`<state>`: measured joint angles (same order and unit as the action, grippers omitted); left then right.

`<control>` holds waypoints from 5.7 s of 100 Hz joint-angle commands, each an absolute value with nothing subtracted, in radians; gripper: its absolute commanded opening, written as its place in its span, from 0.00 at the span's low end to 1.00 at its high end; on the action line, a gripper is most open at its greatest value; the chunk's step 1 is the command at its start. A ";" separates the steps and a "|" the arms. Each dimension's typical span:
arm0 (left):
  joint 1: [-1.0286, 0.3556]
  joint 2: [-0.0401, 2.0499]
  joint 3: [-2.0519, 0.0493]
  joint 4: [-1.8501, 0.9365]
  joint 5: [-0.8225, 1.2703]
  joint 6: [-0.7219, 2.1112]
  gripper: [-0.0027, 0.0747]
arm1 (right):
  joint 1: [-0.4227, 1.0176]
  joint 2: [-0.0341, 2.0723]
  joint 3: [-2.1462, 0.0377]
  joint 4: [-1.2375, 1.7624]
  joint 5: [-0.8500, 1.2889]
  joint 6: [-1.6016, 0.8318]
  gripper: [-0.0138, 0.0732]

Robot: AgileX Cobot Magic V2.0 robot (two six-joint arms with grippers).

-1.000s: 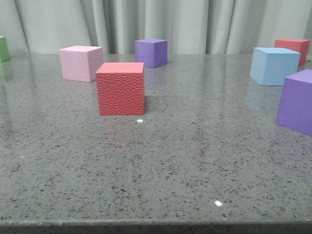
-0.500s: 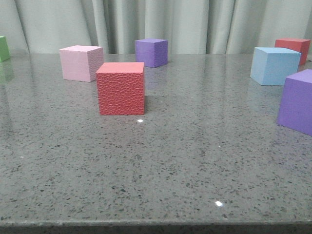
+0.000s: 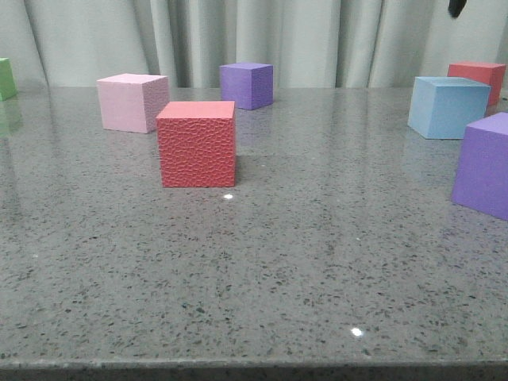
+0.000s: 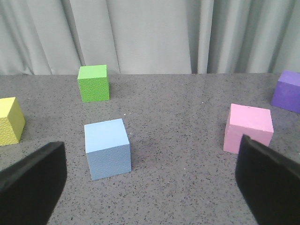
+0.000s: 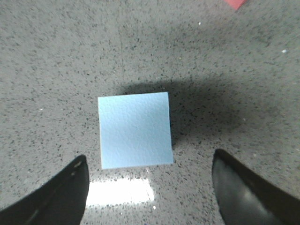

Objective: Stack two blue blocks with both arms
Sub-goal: 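Move the right gripper down over the light blue cube near it, then close the right gripper on the light blue cube and lift it, then carry the cube with the right gripper and set it beside the purple cube, then open the right gripper and raise it away from the cube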

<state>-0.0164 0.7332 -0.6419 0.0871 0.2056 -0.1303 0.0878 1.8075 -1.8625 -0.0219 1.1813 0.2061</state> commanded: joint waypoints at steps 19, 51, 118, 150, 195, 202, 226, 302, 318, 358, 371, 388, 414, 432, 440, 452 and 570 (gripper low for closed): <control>-0.025 0.733 -0.680 0.079 0.130 -0.129 0.93 | 0.088 1.849 -1.900 0.000 1.147 0.190 0.79; -0.025 0.733 -0.680 0.079 0.130 -0.129 0.93 | 0.088 1.902 -1.900 0.026 1.129 0.190 0.79; -0.025 0.733 -0.680 0.079 0.128 -0.129 0.93 | 0.087 1.913 -1.900 0.046 1.103 0.185 0.79; -0.025 0.733 -0.680 0.079 0.128 -0.129 0.93 | 0.087 1.913 -1.900 0.045 1.099 0.185 0.66; -0.025 0.733 -0.680 0.079 0.128 -0.129 0.93 | 0.087 1.913 -1.900 0.039 1.098 0.185 0.66; -0.025 0.733 -0.680 0.079 0.128 -0.129 0.93 | 0.087 1.911 -1.900 0.039 1.098 0.185 0.66; -0.025 0.733 -0.680 0.079 0.128 -0.129 0.93 | 0.087 1.906 -1.907 0.049 1.113 0.185 0.66; -0.025 0.733 -0.680 0.075 0.128 -0.129 0.93 | 0.354 1.911 -2.109 0.087 1.179 0.338 0.66; -0.025 0.733 -0.680 0.075 0.128 -0.130 0.93 | 0.425 1.911 -2.109 0.086 1.124 0.410 0.66; -0.025 0.733 -0.680 0.073 0.130 -0.133 0.93 | 0.475 1.999 -2.135 0.136 1.056 0.502 0.65; -0.025 0.733 -0.680 0.073 0.130 -0.133 0.93 | 0.477 2.037 -2.162 0.173 1.054 0.503 0.65; -0.025 0.733 -0.680 0.073 0.130 -0.133 0.93 | 0.478 2.068 -2.179 0.174 1.056 0.502 0.67; -0.025 0.733 -0.680 0.073 0.130 -0.133 0.93 | 0.482 2.069 -2.186 0.180 1.067 0.499 0.78; -0.025 0.733 -0.680 0.073 0.132 -0.133 0.93 | 0.482 2.069 -2.186 0.180 1.073 0.492 0.81; -0.025 0.733 -0.680 0.073 0.132 -0.133 0.93 | 0.482 2.067 -2.191 0.180 1.079 0.492 0.81; -0.025 0.733 -0.680 0.073 0.132 -0.137 0.93 | 0.482 2.046 -2.199 0.170 1.087 0.483 0.81; 0.154 1.533 -1.451 0.025 0.784 -0.136 0.93 | 0.597 1.267 -1.299 0.000 0.636 0.348 0.81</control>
<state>0.1530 1.5360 -1.3879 0.0379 0.8236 -0.1494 0.5988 1.3781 -1.3747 0.0115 0.7646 0.3582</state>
